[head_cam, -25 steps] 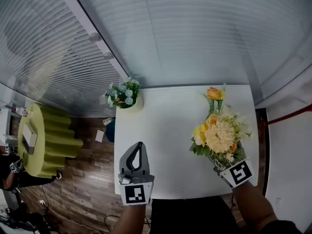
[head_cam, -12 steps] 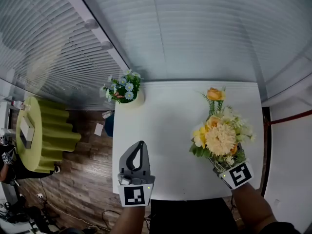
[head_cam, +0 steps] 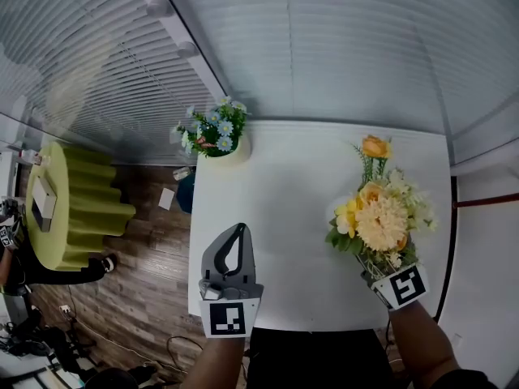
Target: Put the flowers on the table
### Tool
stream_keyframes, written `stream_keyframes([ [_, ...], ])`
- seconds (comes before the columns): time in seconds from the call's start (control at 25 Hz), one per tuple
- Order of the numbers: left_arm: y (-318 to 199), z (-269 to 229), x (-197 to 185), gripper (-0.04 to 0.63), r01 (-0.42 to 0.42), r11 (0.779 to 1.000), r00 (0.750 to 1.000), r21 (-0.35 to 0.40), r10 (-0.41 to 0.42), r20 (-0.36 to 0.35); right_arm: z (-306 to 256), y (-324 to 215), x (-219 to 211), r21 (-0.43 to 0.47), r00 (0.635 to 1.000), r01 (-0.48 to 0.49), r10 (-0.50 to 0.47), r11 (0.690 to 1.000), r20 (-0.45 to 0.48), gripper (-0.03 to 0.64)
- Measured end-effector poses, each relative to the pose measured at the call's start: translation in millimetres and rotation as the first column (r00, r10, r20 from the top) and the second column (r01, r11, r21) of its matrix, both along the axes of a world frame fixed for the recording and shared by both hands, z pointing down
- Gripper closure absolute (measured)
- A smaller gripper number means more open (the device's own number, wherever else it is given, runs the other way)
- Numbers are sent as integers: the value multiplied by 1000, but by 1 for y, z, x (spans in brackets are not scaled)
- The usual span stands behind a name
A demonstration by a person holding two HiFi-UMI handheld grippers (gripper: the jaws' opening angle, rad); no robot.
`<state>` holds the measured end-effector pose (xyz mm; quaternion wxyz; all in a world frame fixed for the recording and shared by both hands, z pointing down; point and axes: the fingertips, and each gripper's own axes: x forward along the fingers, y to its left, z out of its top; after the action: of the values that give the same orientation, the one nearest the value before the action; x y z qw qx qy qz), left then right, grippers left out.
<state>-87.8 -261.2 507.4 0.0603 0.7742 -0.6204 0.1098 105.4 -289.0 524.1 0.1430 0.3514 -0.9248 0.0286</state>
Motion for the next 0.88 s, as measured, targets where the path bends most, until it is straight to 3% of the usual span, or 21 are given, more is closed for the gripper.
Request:
stream_keyframes([
  [0.76, -13, -4, -6, 600, -34, 999, 999, -23, 34, 9, 2, -9, -2, 34, 999, -38, 37, 999, 12, 362],
  [0.88, -17, -10, -10, 600, -43, 999, 999, -17, 43, 19, 12, -9, -1, -12, 999, -38, 38, 999, -10, 362],
])
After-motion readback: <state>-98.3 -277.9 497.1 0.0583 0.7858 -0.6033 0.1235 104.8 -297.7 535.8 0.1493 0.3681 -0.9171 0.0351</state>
